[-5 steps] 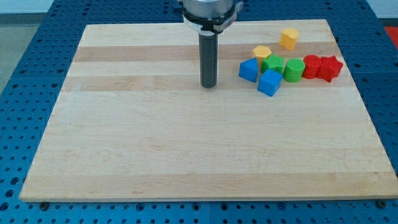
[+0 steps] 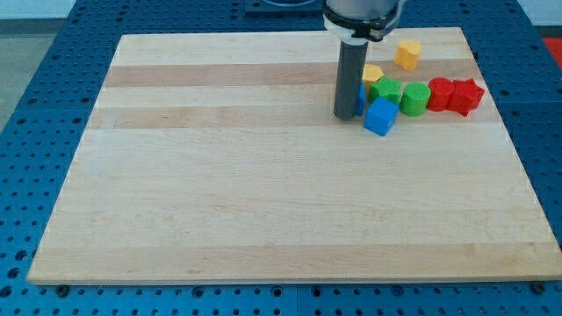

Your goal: Push the blue triangle to the bottom left of he yellow hexagon

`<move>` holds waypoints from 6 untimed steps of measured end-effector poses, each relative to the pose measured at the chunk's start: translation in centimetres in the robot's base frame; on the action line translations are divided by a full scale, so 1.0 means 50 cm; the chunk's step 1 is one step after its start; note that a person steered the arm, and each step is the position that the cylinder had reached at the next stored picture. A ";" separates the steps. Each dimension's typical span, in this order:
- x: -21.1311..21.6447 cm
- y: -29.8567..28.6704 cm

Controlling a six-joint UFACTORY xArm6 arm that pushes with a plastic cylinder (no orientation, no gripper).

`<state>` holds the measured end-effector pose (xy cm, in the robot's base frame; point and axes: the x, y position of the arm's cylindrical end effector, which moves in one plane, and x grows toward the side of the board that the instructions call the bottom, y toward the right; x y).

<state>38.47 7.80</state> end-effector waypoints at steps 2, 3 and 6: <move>-0.054 0.048; -0.088 0.076; -0.123 0.097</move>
